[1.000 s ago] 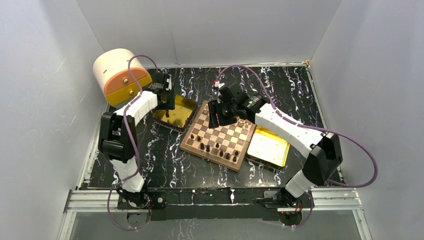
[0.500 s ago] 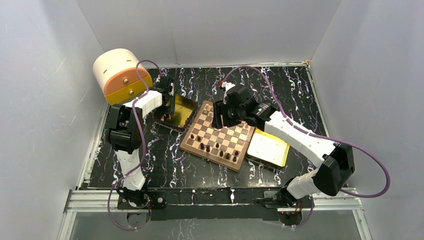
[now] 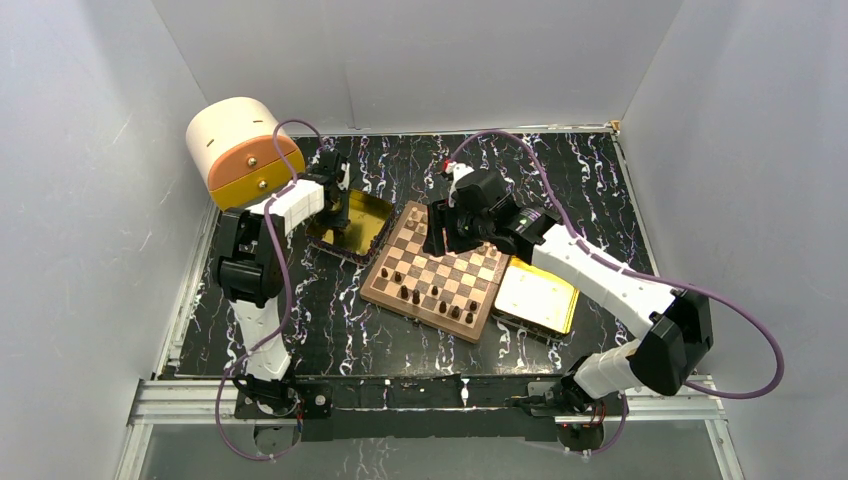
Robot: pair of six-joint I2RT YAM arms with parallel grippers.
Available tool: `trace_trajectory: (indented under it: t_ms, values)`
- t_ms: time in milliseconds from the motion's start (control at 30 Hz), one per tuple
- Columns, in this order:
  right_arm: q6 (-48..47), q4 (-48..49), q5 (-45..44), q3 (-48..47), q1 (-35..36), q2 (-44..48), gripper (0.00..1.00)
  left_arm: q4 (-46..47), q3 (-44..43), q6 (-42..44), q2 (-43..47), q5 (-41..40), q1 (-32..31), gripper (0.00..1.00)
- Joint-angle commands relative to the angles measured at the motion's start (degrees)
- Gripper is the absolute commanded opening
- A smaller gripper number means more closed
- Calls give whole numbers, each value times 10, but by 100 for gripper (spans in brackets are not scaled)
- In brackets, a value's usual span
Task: Set up the chess pieces on the board
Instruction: Pick up the chess piece from the storage box.
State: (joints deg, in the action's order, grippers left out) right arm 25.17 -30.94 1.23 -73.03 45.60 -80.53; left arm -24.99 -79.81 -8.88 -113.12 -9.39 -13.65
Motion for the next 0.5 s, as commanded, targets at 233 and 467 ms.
trace_trajectory:
  t_ms: [233, 467]
  values:
    - [46, 55, 32, 14, -19, 32, 68, -17, -47, 30, 110, 177, 1, 9]
    - [70, 78, 117, 8, -67, 34, 69, 33, 0, 33, 193, 308, 1, 8]
